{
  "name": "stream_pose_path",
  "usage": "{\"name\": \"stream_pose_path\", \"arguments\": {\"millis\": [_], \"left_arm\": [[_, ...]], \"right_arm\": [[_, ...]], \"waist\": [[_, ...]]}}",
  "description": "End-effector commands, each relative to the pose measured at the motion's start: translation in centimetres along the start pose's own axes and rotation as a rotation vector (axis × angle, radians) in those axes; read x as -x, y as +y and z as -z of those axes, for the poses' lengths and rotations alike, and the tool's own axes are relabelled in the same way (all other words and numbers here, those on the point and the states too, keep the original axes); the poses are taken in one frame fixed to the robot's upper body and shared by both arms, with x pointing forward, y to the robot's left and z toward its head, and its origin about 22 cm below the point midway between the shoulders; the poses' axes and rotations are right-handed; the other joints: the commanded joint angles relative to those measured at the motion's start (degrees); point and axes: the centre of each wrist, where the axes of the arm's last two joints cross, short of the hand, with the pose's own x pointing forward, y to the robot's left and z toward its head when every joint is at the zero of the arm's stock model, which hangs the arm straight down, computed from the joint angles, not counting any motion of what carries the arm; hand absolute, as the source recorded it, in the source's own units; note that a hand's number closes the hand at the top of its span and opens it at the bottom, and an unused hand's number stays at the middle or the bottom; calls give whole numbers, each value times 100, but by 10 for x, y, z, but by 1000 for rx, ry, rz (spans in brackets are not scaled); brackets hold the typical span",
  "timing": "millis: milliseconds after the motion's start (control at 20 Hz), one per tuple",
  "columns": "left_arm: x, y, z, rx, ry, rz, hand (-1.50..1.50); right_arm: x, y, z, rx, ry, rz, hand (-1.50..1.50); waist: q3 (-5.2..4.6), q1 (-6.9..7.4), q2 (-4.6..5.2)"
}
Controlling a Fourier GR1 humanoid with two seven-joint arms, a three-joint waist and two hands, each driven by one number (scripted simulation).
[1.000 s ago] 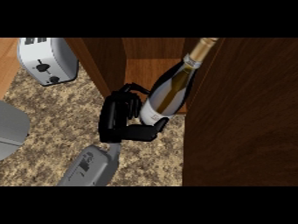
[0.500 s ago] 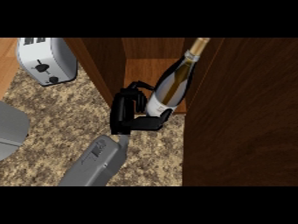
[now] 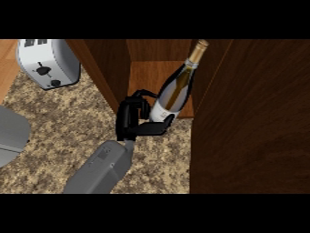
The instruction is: Pick up the wine, place it into the cabinet and close the cabinet
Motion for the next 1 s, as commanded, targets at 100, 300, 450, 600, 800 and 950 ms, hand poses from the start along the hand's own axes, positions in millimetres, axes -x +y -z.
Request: {"name": "stream_pose_path", "arguments": {"millis": [100, 300, 450, 600, 800, 950], "left_arm": [[19, 16, 10, -51, -2, -62, 150], [23, 16, 11, -42, 16, -109, 150], [27, 20, 12, -38, 19, -117, 150], [24, 20, 28, -22, 31, -114, 150], [14, 8, 41, -12, 36, -124, 150], [15, 4, 39, -8, 42, -130, 150]], "right_arm": [[-9, 9, 3, -20, -8, 10, -150], [2, 1, -3, -21, -1, 3, -150], [8, -17, -1, 0, 6, 7, -150], [18, -4, -8, 0, 9, 7, -150], [-1, 1, 6, -16, -6, 17, -150], [16, 5, 14, -14, 9, 9, -150]], "waist": [[-2, -29, 13], [0, -29, 10], [0, -36, 13], [0, -50, 15], [-3, -71, 23], [-2, -81, 25]]}}
